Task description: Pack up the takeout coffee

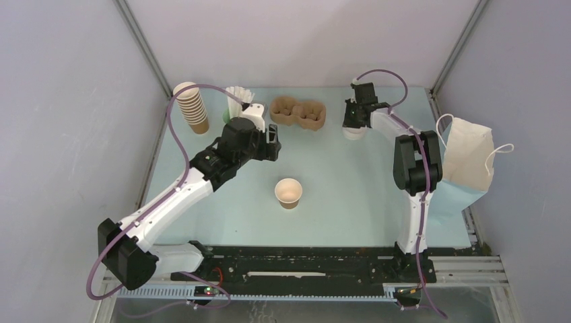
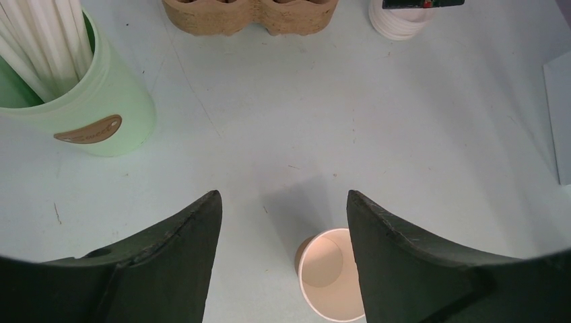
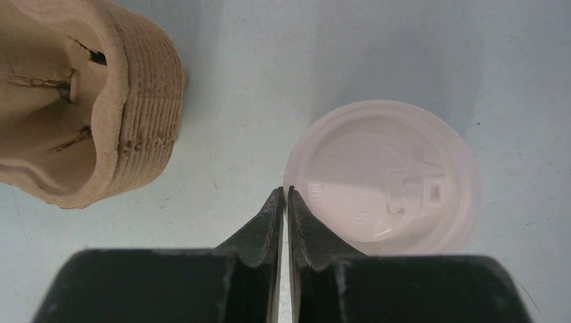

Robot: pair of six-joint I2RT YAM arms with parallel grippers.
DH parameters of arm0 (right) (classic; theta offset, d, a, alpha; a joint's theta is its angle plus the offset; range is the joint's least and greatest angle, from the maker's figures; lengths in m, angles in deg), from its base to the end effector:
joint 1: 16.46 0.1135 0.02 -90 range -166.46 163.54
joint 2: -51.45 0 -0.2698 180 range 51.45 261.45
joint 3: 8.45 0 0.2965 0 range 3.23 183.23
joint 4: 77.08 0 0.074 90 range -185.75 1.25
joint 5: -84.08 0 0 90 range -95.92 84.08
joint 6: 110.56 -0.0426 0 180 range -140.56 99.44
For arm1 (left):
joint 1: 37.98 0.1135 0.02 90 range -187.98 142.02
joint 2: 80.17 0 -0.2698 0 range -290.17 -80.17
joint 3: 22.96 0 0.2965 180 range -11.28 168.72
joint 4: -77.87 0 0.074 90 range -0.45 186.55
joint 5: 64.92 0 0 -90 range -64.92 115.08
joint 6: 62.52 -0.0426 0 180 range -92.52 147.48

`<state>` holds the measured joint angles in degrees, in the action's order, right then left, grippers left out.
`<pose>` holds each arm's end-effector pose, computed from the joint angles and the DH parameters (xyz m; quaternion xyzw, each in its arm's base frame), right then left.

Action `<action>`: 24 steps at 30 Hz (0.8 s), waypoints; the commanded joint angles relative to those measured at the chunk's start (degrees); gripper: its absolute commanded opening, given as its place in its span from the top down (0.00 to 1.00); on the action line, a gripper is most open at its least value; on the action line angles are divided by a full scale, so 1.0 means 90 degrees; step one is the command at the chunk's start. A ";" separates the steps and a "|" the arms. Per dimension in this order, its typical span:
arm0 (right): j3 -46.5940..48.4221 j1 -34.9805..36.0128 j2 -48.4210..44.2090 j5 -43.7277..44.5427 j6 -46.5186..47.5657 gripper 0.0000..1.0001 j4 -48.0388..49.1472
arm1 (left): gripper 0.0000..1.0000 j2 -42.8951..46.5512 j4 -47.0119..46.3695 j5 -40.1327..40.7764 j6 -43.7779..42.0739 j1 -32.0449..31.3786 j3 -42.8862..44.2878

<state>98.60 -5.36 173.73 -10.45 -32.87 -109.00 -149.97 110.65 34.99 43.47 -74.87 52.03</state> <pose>0.5188 0.1052 0.1783 -0.0046 0.9303 0.1101 0.3499 0.2643 -0.1892 0.3398 0.1105 0.8461 -0.1637 0.4951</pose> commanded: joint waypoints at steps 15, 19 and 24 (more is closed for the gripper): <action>-0.0243 -0.0119 -0.0384 -0.0188 -0.0194 0.98 0.0504 | 0.27 0.0070 -0.0226 0.0030 -0.0106 -0.0018 -0.0198; -0.0372 -0.0119 -0.0540 -0.0106 -0.0192 1.00 0.0588 | 0.27 0.0060 -0.0226 0.0038 -0.0116 -0.0013 -0.0198; -0.0566 -0.0114 -0.0761 -0.0020 -0.0175 1.00 0.0752 | 0.27 0.0070 -0.0226 0.0061 -0.0135 -0.0008 -0.0193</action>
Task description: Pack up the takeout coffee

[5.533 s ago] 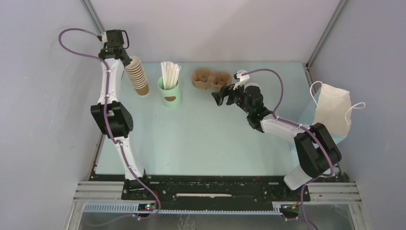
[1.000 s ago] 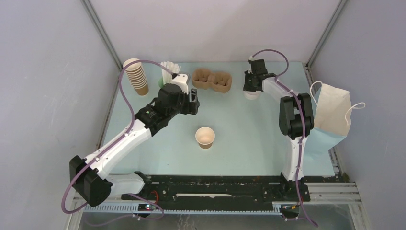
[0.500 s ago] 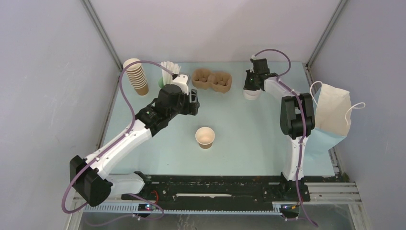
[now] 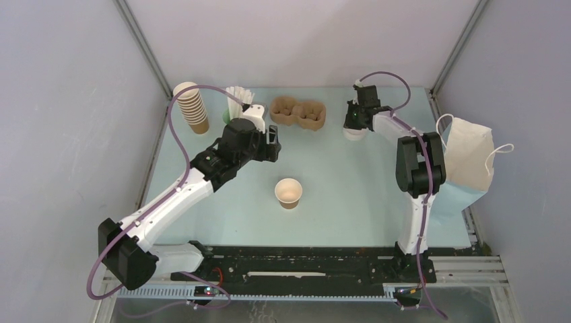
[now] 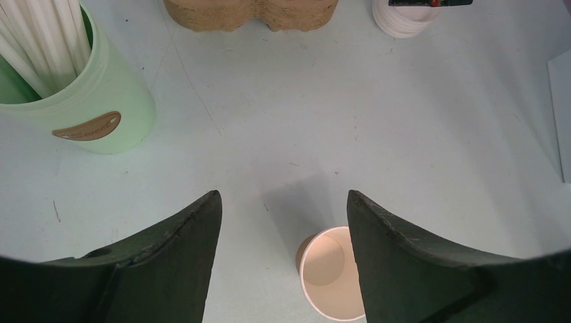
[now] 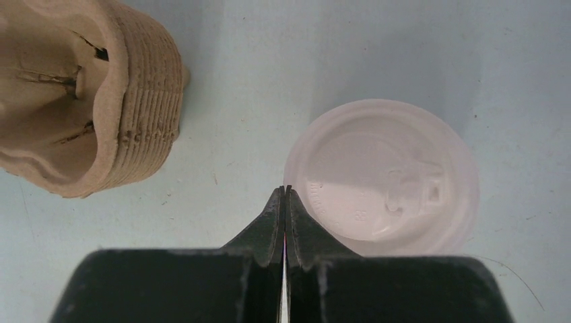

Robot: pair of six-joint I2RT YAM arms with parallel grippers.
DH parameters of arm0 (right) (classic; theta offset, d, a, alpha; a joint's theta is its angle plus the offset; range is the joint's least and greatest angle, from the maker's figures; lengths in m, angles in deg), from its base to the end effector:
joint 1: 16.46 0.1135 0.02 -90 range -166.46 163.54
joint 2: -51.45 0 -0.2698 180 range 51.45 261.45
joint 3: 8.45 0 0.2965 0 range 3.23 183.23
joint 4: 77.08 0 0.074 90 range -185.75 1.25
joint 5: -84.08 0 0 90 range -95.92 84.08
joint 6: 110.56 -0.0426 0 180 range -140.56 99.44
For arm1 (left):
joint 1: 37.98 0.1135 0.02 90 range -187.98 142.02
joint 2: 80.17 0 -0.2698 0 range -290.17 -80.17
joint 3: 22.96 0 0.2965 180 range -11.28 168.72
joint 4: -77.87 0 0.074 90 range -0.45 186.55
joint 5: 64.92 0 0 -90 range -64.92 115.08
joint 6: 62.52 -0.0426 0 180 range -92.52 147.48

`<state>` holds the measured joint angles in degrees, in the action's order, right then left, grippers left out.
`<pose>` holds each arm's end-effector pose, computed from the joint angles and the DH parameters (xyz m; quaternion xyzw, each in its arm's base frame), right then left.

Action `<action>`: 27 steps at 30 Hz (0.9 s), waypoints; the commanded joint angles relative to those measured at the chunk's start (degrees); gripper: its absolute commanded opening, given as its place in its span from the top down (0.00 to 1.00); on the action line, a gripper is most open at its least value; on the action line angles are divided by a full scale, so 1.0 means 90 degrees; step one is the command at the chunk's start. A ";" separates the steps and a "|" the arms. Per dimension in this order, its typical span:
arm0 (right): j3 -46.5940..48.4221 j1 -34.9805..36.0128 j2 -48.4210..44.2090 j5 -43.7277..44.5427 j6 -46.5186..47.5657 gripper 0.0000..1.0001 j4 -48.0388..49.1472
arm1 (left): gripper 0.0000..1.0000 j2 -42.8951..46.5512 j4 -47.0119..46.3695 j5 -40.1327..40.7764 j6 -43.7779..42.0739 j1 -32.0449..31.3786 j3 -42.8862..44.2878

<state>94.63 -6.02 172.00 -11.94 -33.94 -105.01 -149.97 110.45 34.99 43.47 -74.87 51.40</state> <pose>0.5122 0.0989 0.1740 0.0038 0.9241 0.1257 0.3607 0.2641 -0.1891 0.3358 0.1112 0.8480 -0.1621 0.4923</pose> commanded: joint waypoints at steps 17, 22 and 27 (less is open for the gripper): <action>-0.0364 -0.0065 -0.0840 0.0161 -0.0084 1.00 0.0501 | 0.26 0.0115 -0.0209 0.0030 -0.0136 0.0038 -0.0128; -0.0458 -0.0066 -0.0962 0.0197 -0.0093 1.00 0.0593 | 0.26 0.0100 -0.0204 0.0031 -0.0136 0.0045 -0.0138; -0.0574 -0.0075 -0.1138 0.0204 -0.0113 1.00 0.0683 | 0.26 0.0110 -0.0204 0.0024 -0.0136 0.0054 -0.0138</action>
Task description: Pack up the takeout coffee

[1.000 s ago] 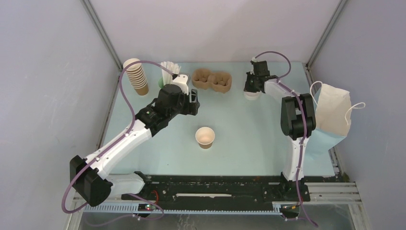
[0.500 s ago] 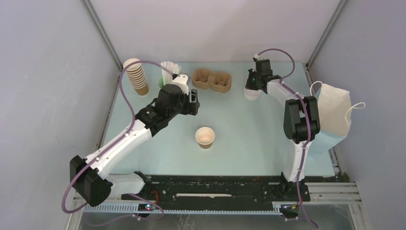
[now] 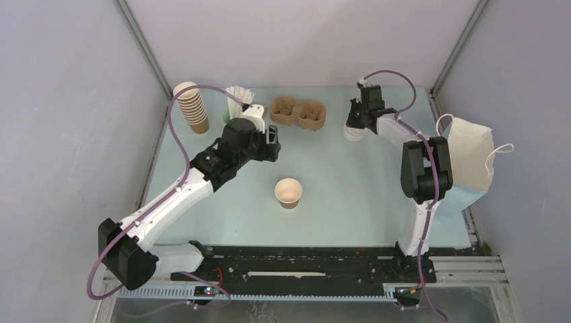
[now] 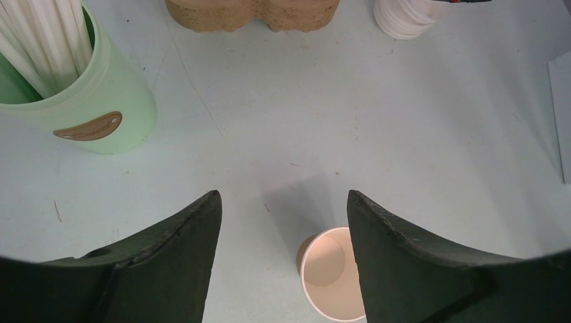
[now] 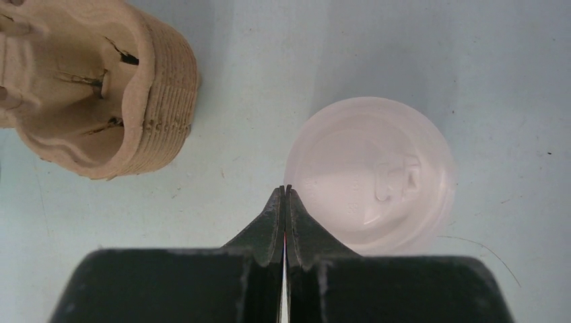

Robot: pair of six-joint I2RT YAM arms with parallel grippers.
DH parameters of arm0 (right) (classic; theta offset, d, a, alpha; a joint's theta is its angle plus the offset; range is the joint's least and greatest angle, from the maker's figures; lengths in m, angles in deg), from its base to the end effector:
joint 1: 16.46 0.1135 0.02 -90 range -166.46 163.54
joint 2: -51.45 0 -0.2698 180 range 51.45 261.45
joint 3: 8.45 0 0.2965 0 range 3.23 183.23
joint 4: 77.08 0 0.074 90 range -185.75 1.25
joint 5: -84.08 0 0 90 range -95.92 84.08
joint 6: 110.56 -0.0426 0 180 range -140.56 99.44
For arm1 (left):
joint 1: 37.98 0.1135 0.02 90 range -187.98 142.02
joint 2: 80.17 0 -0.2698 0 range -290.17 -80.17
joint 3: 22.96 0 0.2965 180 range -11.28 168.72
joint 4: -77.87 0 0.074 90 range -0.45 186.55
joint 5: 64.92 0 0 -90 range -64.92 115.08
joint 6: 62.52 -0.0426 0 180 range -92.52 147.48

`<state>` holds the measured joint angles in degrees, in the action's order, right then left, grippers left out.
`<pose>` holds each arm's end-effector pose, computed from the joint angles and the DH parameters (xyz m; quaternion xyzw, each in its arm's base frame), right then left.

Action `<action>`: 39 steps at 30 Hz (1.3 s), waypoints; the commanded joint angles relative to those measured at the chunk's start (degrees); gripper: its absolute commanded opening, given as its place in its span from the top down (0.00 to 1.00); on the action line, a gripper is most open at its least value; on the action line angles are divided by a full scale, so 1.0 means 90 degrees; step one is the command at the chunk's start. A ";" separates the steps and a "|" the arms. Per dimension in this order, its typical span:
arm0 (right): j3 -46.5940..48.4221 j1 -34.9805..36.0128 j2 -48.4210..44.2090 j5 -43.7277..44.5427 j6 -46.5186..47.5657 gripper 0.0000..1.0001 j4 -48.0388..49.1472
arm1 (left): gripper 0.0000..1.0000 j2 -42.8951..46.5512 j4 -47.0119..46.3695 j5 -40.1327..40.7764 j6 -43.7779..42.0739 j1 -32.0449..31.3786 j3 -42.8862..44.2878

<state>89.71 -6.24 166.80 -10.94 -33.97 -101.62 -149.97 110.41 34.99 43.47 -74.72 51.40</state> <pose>0.4970 0.0934 0.1922 0.0075 0.9119 0.1228 0.3917 0.2647 -0.1884 0.3359 0.1100 0.8479 -0.1616 0.4927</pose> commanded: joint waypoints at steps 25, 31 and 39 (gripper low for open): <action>0.0581 -0.0137 -0.0193 0.0244 0.0124 0.66 -0.0693 | 0.25 0.0109 -0.0199 -0.0154 -0.0072 0.0131 -0.0116; 0.0507 -0.0208 -0.0280 0.1643 -0.0068 0.55 -0.0893 | 0.25 0.0097 -0.0199 -0.0200 -0.0048 0.0146 -0.0118; 0.0924 -0.0334 0.0172 0.2247 -0.0508 0.53 -0.1388 | 0.25 0.0097 -0.0194 -0.0222 -0.0028 0.0165 -0.0118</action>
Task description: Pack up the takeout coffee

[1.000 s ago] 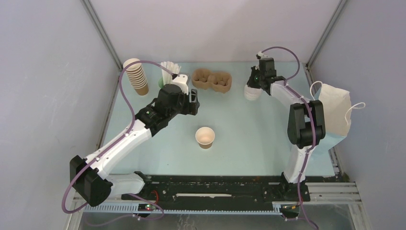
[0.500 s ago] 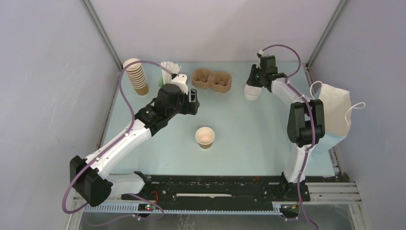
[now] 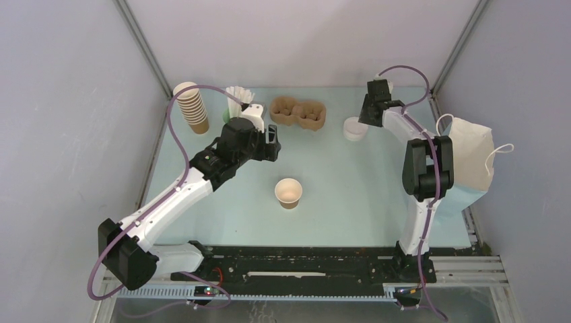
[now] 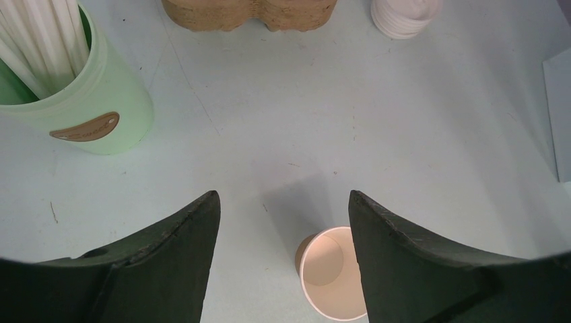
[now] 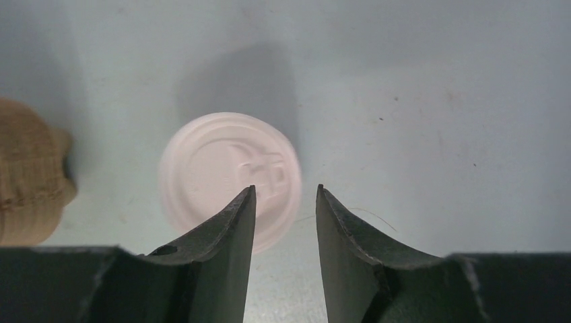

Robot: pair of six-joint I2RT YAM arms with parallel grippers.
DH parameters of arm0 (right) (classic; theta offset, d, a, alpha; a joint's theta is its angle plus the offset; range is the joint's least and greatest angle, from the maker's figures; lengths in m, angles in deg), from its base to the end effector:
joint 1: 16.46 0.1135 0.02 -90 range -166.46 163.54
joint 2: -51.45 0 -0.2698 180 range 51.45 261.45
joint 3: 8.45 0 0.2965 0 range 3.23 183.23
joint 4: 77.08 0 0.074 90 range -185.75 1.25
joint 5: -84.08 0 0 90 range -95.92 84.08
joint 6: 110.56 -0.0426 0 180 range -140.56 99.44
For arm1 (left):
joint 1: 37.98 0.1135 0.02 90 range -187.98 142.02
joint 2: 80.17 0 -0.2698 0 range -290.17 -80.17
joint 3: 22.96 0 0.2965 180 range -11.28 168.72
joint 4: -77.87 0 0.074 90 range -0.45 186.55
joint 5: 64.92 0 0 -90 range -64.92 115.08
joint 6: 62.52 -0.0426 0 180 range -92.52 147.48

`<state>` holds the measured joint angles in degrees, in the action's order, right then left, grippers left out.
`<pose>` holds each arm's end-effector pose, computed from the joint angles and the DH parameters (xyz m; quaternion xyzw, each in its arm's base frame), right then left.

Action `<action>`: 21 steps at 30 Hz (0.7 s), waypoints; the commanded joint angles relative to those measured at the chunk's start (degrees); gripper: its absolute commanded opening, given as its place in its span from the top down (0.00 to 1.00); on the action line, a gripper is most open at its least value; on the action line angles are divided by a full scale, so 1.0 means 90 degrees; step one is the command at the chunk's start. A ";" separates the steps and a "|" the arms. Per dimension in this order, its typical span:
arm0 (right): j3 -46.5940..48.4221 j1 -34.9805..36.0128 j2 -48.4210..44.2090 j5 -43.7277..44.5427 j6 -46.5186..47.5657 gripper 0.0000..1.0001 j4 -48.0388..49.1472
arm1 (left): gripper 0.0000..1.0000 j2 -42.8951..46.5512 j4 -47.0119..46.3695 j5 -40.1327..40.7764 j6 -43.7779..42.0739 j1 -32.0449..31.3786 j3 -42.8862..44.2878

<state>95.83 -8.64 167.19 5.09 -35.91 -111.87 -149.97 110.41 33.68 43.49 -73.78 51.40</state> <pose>0.5042 0.0610 0.2140 0.0963 0.9194 -0.0127 0.3812 0.2673 -0.1849 0.3358 0.1088 0.8486 -0.1666 0.4902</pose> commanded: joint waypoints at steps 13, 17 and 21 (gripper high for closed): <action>0.0322 -0.0155 0.0394 0.0060 -0.0384 0.60 -0.0137 | 0.25 0.0080 -0.0199 -0.0144 -0.0002 0.0078 -0.0117; 0.0336 -0.0160 0.0427 0.0066 -0.0393 0.69 -0.0155 | 0.25 0.0071 -0.0194 -0.0154 -0.0002 0.0080 -0.0113; 0.0321 -0.0165 0.0402 0.0045 -0.0408 0.75 -0.0156 | 0.25 0.0063 -0.0201 -0.0174 0.0008 0.0099 -0.0106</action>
<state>96.42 -9.69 170.65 5.54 -38.10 -114.14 -149.97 110.41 32.90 43.54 -73.38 51.40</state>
